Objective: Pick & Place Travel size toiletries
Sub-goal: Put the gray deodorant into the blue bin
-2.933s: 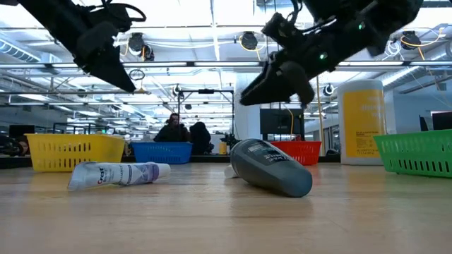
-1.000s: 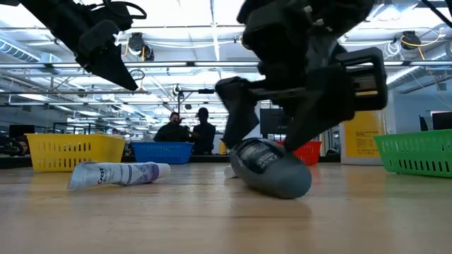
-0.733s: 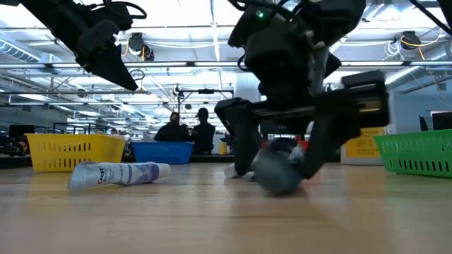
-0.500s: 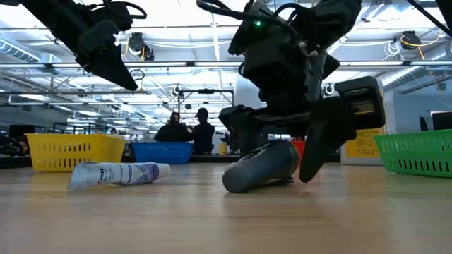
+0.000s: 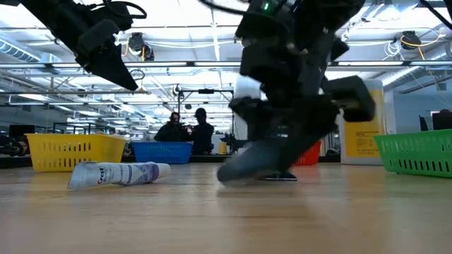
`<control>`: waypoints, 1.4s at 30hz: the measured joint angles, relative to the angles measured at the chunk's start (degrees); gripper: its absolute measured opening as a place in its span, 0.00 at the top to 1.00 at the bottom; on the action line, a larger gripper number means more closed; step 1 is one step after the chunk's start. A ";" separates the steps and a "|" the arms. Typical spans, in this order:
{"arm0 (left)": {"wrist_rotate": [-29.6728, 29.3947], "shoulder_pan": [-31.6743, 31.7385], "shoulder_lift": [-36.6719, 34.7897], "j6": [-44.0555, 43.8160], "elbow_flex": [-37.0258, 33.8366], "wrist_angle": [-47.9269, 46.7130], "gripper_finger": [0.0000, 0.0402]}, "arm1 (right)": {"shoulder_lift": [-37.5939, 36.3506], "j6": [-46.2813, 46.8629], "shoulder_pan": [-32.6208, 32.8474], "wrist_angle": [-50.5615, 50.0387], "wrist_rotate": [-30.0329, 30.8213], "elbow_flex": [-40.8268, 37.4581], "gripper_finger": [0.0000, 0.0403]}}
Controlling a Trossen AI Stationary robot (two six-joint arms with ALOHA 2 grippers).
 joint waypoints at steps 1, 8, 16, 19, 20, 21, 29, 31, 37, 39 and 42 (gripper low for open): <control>0.00 0.00 0.00 -0.02 0.00 0.04 0.95 | -0.39 0.48 0.04 0.86 1.89 -0.01 0.49; -0.18 0.00 0.17 0.01 -0.07 2.37 0.95 | -4.04 3.38 -0.37 26.92 14.11 -12.81 0.49; -2.71 0.72 4.22 13.15 -7.13 30.53 0.95 | -5.46 10.39 -2.85 63.06 24.03 -28.78 0.49; -1.87 1.35 7.60 20.43 -10.34 45.34 0.95 | -5.32 11.10 -3.44 62.32 23.94 -29.49 0.49; -0.05 1.73 9.00 22.32 -10.92 50.32 0.95 | -5.32 11.10 -3.49 62.19 24.00 -29.48 0.49; 2.91 2.22 10.23 23.89 -11.10 54.52 0.94 | -5.33 11.09 -3.54 62.22 24.02 -29.45 0.49; 21.03 6.57 21.05 30.17 -8.41 62.05 0.58 | -5.37 11.16 -3.48 63.07 23.99 -29.23 0.49; 23.58 7.59 24.52 30.32 -7.16 62.39 0.45 | -5.37 11.32 -3.50 63.32 23.98 -29.22 0.49; 26.29 9.54 34.28 25.24 -0.87 64.36 0.13 | -5.37 11.39 -3.50 63.91 24.02 -29.23 0.47; 27.30 9.68 36.61 24.17 1.04 63.19 0.08 | -5.37 11.38 -3.50 64.12 24.05 -29.21 0.47; 28.37 9.62 38.62 23.01 2.86 62.55 0.08 | -5.37 11.36 -3.50 63.85 24.09 -29.23 0.47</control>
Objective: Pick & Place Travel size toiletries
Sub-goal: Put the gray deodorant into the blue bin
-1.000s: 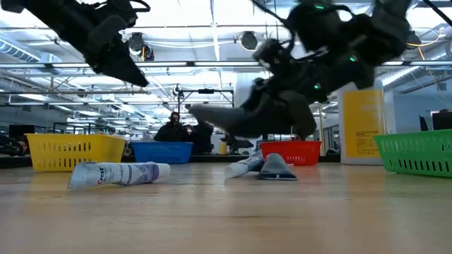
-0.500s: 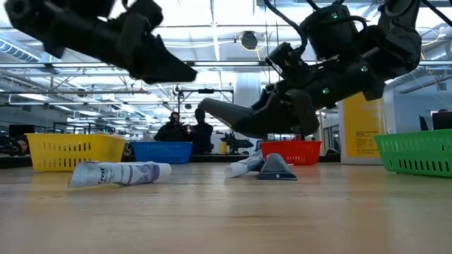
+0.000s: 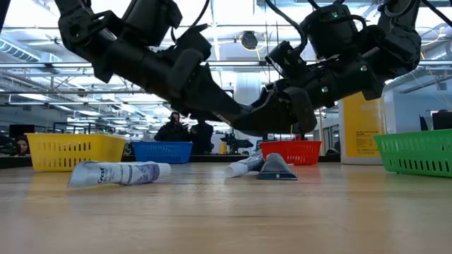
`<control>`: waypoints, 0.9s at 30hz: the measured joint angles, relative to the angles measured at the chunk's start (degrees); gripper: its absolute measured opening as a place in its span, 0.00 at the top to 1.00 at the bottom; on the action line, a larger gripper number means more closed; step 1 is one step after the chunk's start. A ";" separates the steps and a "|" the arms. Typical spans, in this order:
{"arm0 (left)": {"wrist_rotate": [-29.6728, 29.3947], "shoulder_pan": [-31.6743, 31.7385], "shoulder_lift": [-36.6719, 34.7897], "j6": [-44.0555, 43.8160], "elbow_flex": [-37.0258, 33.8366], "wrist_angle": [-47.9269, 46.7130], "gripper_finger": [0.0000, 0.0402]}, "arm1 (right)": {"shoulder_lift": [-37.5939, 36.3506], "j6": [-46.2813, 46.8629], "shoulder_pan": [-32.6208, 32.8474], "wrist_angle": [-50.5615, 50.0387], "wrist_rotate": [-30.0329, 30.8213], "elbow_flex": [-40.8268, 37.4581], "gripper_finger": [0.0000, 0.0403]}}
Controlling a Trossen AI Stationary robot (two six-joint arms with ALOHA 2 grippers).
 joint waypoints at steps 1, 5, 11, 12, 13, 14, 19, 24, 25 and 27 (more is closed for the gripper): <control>-0.41 -0.01 0.46 -0.67 0.65 -0.13 0.09 | 0.00 -0.01 0.02 -0.19 0.08 -0.03 0.47; -0.35 0.08 0.62 -2.14 0.76 -0.02 0.20 | 0.00 -0.13 0.04 -0.22 0.07 -0.09 0.47; -0.56 0.68 0.60 -3.54 0.83 -0.24 0.43 | 0.00 0.10 0.04 -0.19 0.15 -0.11 0.47; -0.12 0.77 0.60 -3.77 0.83 -0.52 0.47 | 0.00 0.00 0.04 -0.41 0.32 -0.11 0.47; -0.03 0.88 0.62 -3.88 0.81 -0.52 0.50 | 0.00 0.09 0.00 -0.47 0.25 -0.11 0.46; -0.06 0.96 0.62 -3.88 0.83 -0.58 0.53 | 0.00 0.08 0.00 -0.50 0.30 -0.11 0.46; 0.45 0.96 0.60 -3.82 0.86 -0.55 0.55 | 0.00 -0.20 0.02 -2.27 -0.02 0.13 0.39; -1.78 0.92 -1.21 -3.78 0.94 -4.61 0.55 | -1.95 -0.46 0.04 -8.21 5.66 0.02 0.29; -3.36 0.94 -2.34 -3.80 0.94 -7.02 0.55 | -2.66 -0.45 0.04 -9.23 7.52 0.09 0.27; -6.93 0.96 -4.81 -3.76 0.94 -11.93 0.53 | -4.67 0.12 0.04 -13.46 12.37 0.04 0.25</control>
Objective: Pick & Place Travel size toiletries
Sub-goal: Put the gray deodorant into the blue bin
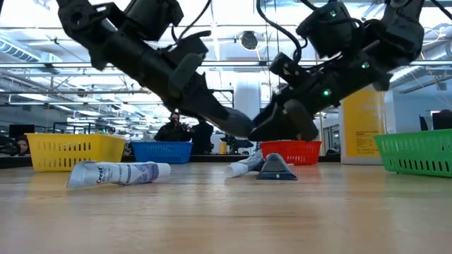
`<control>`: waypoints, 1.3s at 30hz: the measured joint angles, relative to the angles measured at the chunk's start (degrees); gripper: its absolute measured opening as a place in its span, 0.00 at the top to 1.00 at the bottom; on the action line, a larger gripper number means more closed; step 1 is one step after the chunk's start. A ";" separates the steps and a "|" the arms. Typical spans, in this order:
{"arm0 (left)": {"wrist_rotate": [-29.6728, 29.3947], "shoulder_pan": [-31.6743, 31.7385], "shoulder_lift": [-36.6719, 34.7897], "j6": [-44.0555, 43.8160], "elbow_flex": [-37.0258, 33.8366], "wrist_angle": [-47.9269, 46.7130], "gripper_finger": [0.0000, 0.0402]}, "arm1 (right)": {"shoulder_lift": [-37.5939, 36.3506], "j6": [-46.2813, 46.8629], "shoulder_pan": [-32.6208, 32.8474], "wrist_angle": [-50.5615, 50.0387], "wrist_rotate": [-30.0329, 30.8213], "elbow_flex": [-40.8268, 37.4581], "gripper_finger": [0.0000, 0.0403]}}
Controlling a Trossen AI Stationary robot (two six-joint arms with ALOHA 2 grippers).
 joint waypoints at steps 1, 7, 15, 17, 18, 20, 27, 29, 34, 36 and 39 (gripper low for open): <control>-2.28 0.00 -1.42 0.03 0.00 -2.59 0.53 | -1.09 0.44 0.00 -1.73 2.05 -0.04 0.24; -17.06 3.59 -12.52 -2.37 -0.05 -24.31 0.51 | -5.94 3.03 -0.01 -2.69 3.93 -0.48 0.24; -12.43 23.76 -19.59 2.92 0.00 -31.48 0.50 | -6.88 3.41 0.09 -1.78 2.43 -1.11 0.25; -6.15 29.92 -19.27 7.02 -0.11 -31.34 0.50 | -6.88 3.70 0.09 -1.74 2.39 -1.11 0.25; -2.97 32.73 -18.80 8.74 -0.10 -30.33 0.50 | -6.88 3.70 0.09 -1.65 2.12 -1.11 0.25; 2.84 37.74 -17.44 10.62 -0.04 -28.63 0.50 | -6.86 3.74 0.09 -1.62 0.87 -1.11 0.26; 23.12 49.52 -13.59 10.52 -0.04 -26.03 0.50 | -6.83 4.60 0.11 -1.58 -1.27 -1.11 0.26; 26.74 50.89 -12.14 10.52 -0.07 -25.61 0.50 | -6.83 4.60 0.09 -1.58 -1.97 -1.11 0.26; 26.38 52.27 -8.47 10.66 -0.07 -24.16 0.50 | -6.83 4.60 0.09 -1.61 -2.03 -1.11 0.26; 26.37 52.40 -7.59 11.08 -0.07 -23.50 0.50 | -6.83 4.60 0.09 -1.60 -2.03 -1.11 0.26; 26.39 52.43 -7.16 11.60 -0.07 -23.54 0.49 | -6.83 4.60 0.09 -1.61 -2.03 -1.13 0.26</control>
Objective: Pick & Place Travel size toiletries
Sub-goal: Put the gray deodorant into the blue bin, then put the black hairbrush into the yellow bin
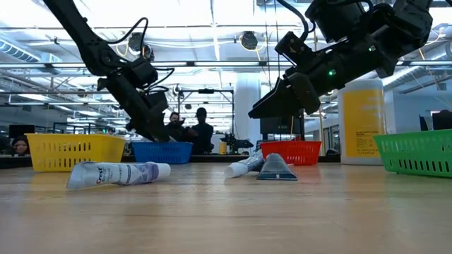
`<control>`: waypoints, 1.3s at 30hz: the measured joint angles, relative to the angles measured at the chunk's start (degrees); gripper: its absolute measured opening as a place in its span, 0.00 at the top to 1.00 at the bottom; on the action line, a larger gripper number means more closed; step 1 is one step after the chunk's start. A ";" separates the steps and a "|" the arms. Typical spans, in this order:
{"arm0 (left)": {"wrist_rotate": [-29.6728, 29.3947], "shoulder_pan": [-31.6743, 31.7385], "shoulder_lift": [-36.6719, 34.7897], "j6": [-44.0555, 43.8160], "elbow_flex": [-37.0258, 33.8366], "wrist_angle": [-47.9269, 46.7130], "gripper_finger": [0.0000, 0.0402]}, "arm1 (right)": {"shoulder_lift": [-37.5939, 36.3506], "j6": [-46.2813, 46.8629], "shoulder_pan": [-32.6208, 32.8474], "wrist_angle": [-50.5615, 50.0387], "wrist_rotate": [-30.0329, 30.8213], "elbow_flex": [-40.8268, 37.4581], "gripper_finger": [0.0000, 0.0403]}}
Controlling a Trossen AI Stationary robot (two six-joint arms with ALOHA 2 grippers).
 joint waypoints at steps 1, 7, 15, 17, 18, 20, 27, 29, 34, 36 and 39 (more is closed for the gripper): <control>0.02 0.00 0.00 0.39 0.00 0.02 0.48 | 0.00 0.00 0.00 0.01 0.00 0.00 0.26; 0.52 1.01 0.00 0.55 0.00 0.81 0.34 | 0.00 0.00 0.00 0.00 -0.02 0.00 0.26; 0.51 2.63 -5.19 -3.49 0.00 -1.53 0.13 | 0.00 0.00 0.00 -0.02 -0.04 0.00 0.26; 0.49 1.83 -8.21 -4.85 0.00 -2.37 0.09 | 0.00 0.00 0.00 -0.17 -0.04 0.00 0.26; 0.48 1.02 -9.93 -5.22 0.00 -2.90 0.08 | 0.00 0.00 0.00 -0.41 -0.04 0.00 0.26; 0.52 -1.65 -13.24 -5.61 0.00 -4.25 0.06 | 0.00 0.01 0.00 -1.87 0.15 0.00 0.26; -0.90 -20.23 -20.67 -7.66 -4.12 -2.12 0.08 | -1.18 0.84 -0.04 -15.67 4.71 -0.02 0.26; -3.88 -26.75 -20.88 -9.06 -6.82 0.96 0.10 | -1.53 2.29 -0.02 -20.74 4.34 -0.02 0.26; -17.71 -41.65 -19.65 -13.61 -14.64 12.08 0.12 | -1.58 3.62 -1.34 -24.21 -4.25 -0.20 0.28; -23.29 -45.41 -18.70 -16.98 -17.60 15.35 0.13 | -0.31 2.67 -2.67 -20.44 -6.04 -0.42 0.30; -31.79 -48.55 -17.05 -24.80 -20.18 20.19 0.12 | 1.27 -0.91 -4.95 -16.36 -6.07 -0.61 0.34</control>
